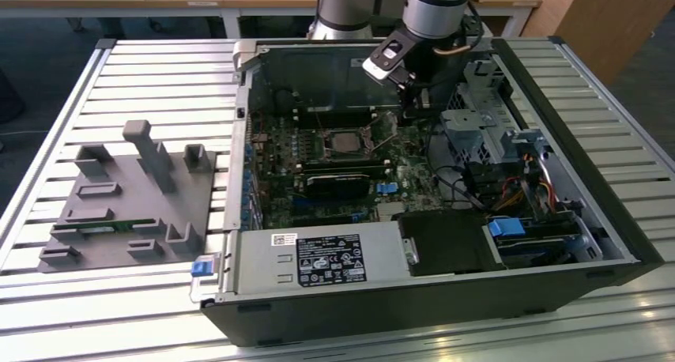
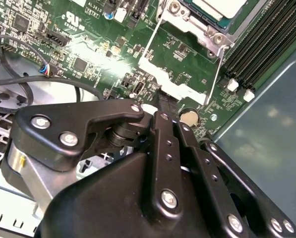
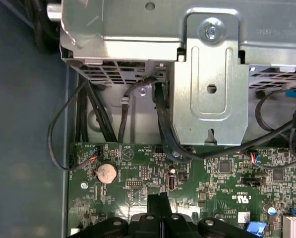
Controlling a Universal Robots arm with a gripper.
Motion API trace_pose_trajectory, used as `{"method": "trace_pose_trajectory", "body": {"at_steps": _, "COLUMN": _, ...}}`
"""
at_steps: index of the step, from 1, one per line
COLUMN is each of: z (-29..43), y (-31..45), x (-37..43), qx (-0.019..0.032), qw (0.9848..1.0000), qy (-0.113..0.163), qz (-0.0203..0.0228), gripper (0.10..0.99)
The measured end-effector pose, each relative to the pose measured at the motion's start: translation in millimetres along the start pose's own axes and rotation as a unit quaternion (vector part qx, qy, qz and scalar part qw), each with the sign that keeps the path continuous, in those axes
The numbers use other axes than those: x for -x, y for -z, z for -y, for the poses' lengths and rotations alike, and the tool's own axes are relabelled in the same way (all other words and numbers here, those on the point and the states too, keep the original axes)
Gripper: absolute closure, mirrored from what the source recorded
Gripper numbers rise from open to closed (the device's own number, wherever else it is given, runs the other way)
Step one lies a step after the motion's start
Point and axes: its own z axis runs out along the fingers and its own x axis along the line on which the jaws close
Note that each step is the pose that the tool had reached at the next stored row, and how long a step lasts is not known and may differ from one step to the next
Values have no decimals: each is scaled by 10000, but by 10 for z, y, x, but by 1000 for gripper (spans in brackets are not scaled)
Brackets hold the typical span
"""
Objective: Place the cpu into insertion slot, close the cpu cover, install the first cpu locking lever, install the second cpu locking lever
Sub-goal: 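Close the cpu cover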
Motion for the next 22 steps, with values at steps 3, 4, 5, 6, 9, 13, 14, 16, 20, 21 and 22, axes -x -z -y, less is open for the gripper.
{"method": "trace_pose_trajectory", "body": {"at_steps": 3, "z": 21, "y": 0, "x": 0, "qx": 0, "qw": 10000, "qy": 0, "qz": 0, "gripper": 976}}
{"method": "trace_pose_trajectory", "body": {"at_steps": 4, "z": 28, "y": 0, "x": 0, "qx": 0, "qw": 10000, "qy": 0, "qz": -1, "gripper": 976}}
{"method": "trace_pose_trajectory", "body": {"at_steps": 5, "z": 34, "y": 0, "x": 0, "qx": 0, "qw": 10000, "qy": 0, "qz": -1, "gripper": 976}}
{"method": "trace_pose_trajectory", "body": {"at_steps": 6, "z": 39, "y": 0, "x": 0, "qx": 0, "qw": 10000, "qy": 0, "qz": 0, "gripper": 976}}
{"method": "trace_pose_trajectory", "body": {"at_steps": 9, "z": 46, "y": 0, "x": 0, "qx": 0, "qw": 10000, "qy": 0, "qz": -1, "gripper": 976}}
{"method": "trace_pose_trajectory", "body": {"at_steps": 13, "z": 60, "y": 0, "x": 0, "qx": 0, "qw": 10000, "qy": 0, "qz": -2, "gripper": 976}}
{"method": "trace_pose_trajectory", "body": {"at_steps": 14, "z": 62, "y": 0, "x": 0, "qx": 0, "qw": 10000, "qy": 0, "qz": -2, "gripper": 976}}
{"method": "trace_pose_trajectory", "body": {"at_steps": 16, "z": 63, "y": 1, "x": 0, "qx": 0, "qw": 10000, "qy": 0, "qz": -2, "gripper": 976}}
{"method": "trace_pose_trajectory", "body": {"at_steps": 20, "z": 82, "y": 1, "x": 0, "qx": 0, "qw": 10000, "qy": 0, "qz": -2, "gripper": 976}}
{"method": "trace_pose_trajectory", "body": {"at_steps": 21, "z": 84, "y": 1, "x": 0, "qx": 0, "qw": 10000, "qy": -1, "qz": -2, "gripper": 976}}
{"method": "trace_pose_trajectory", "body": {"at_steps": 22, "z": 87, "y": 1, "x": 0, "qx": 0, "qw": 10000, "qy": 0, "qz": -2, "gripper": 976}}
